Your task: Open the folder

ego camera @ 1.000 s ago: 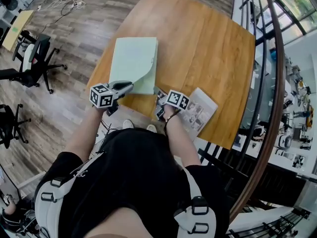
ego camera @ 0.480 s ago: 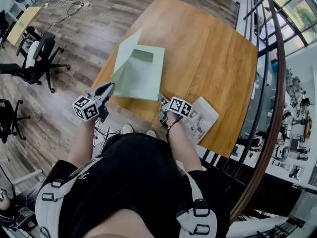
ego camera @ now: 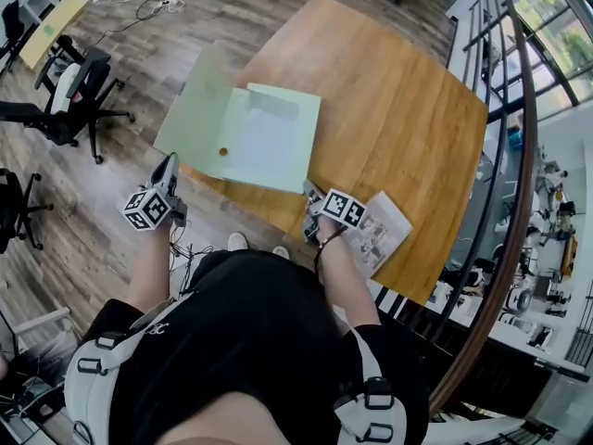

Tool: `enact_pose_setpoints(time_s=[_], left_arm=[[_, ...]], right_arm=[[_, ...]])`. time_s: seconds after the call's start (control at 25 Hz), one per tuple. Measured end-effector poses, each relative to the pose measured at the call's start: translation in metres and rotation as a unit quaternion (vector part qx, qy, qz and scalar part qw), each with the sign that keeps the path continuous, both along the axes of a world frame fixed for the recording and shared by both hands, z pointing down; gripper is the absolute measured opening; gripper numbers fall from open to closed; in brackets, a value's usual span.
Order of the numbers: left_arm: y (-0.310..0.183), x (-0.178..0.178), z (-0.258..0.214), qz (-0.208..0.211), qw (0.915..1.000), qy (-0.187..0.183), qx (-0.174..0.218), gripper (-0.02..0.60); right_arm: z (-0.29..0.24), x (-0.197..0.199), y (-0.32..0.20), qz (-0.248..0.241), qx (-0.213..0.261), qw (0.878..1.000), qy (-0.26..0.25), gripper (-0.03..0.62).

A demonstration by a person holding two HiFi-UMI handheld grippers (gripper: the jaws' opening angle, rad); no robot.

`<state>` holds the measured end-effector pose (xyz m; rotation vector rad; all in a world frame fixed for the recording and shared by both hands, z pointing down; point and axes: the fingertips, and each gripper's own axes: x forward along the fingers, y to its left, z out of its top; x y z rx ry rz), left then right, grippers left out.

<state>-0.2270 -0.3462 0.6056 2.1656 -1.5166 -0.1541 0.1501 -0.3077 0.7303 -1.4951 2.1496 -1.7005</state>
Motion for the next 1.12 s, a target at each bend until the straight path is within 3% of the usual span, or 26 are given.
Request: enact_pose_setpoints(time_s=[0.16, 0.4, 0.6, 0.72, 0.96, 1.12], left_arm=[[-0.002, -0.052, 0.046, -0.077, 0.9939, -0.034, -0.072, 0.002], [-0.007, -0.087, 0.101, -0.143, 0.9791, -0.022, -0.143, 0.011], [-0.011, -0.104, 0.129, -0.166, 0.964, -0.034, -0.205, 0.046], [-0.01, -0.106, 0.136, -0.167, 0.9591, -0.035, -0.226, 0.061], [-0.01, -0.102, 0.122, -0.144, 0.9683, -0.024, -0.202, 0.071], [-0.006, -0.097, 0.085, -0.12, 0.9788, -0.047, -0.159, 0.074]], right_arm=[[0.0, 0.001, 0.0, -0.002, -0.002, 1.0, 0.011, 0.037], [0.001, 0.0, -0.001, -0.012, -0.003, 0.999, 0.047, 0.027], [0.0, -0.001, 0.0, -0.011, -0.003, 0.998, 0.064, 0.023], [0.0, 0.0, 0.001, -0.009, -0.005, 0.998, 0.067, 0.021], [0.001, 0.002, -0.002, 0.0, -0.013, 0.997, 0.072, 0.023], [0.002, 0.001, -0.001, -0.011, -0.024, 0.995, 0.092, 0.025]])
